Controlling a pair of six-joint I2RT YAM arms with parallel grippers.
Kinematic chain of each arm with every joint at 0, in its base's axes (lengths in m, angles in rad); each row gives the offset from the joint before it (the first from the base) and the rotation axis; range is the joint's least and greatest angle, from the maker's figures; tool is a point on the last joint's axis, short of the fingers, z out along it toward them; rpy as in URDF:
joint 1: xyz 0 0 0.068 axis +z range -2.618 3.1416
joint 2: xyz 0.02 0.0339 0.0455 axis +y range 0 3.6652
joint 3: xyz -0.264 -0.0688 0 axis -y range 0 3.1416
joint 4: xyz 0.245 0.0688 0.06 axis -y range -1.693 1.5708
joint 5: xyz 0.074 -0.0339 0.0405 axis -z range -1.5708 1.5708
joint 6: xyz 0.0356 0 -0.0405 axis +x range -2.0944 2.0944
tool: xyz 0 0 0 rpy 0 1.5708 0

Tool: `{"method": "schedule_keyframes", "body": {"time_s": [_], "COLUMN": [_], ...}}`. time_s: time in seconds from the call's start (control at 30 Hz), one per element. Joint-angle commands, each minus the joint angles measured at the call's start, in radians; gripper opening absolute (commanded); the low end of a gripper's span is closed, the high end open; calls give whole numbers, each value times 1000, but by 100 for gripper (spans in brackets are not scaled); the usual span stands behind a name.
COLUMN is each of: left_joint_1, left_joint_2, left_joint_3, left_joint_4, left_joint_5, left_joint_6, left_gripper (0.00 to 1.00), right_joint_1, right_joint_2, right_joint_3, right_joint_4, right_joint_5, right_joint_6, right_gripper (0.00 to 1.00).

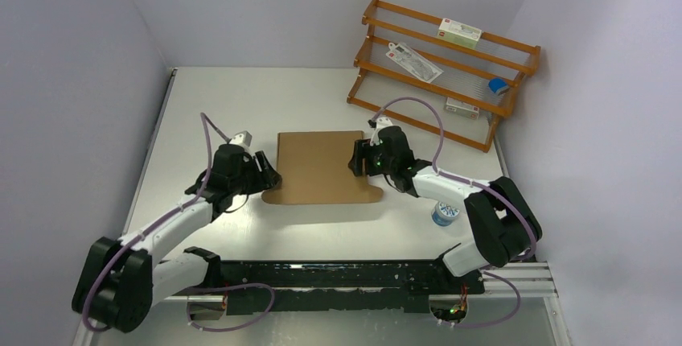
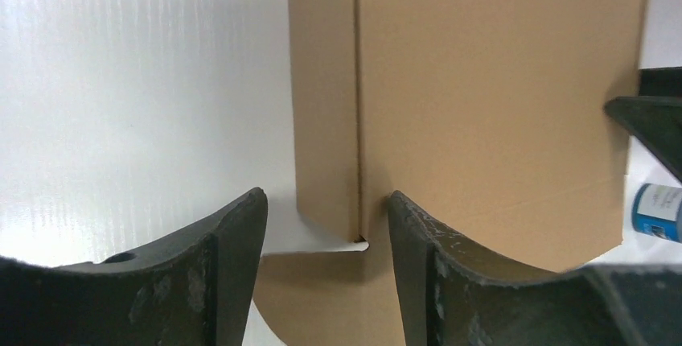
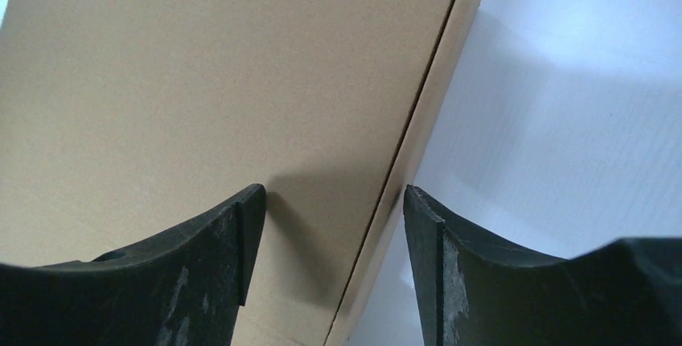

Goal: Fold the paper box

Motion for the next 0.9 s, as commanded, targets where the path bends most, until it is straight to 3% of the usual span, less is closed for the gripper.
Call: {"method": "schedule_keyframes", "body": {"time_s": [0.0,0.17,0.37,0.53,0.87], "left_joint_1": [-7,-7,-7,-7,-6], "left_joint_2": [128,249,230,151,0], "left_joint_3": [2,-26,-47,-23,92], "left_joint_4": [91,185,188,137,-63], "left_joint_5": [52,120,129,133,38], "left_joint_6": [-27,-36,-38,-43,20], "left_gripper": [60,50,45,52,64], "right_joint_1": [-15,-17,-17,-16,14], "right_joint_2": [-1,20,26,-19,-196], "right_joint_3": [-8,-55,-78,-49,-36], "right_joint_4": [-2,38,67,34,-88], "right_joint_5": [17,-29,-68,-80,41], "right_joint_6": [-8,12,21,12,-106], "right_gripper": [67,63,60,62,78]}}
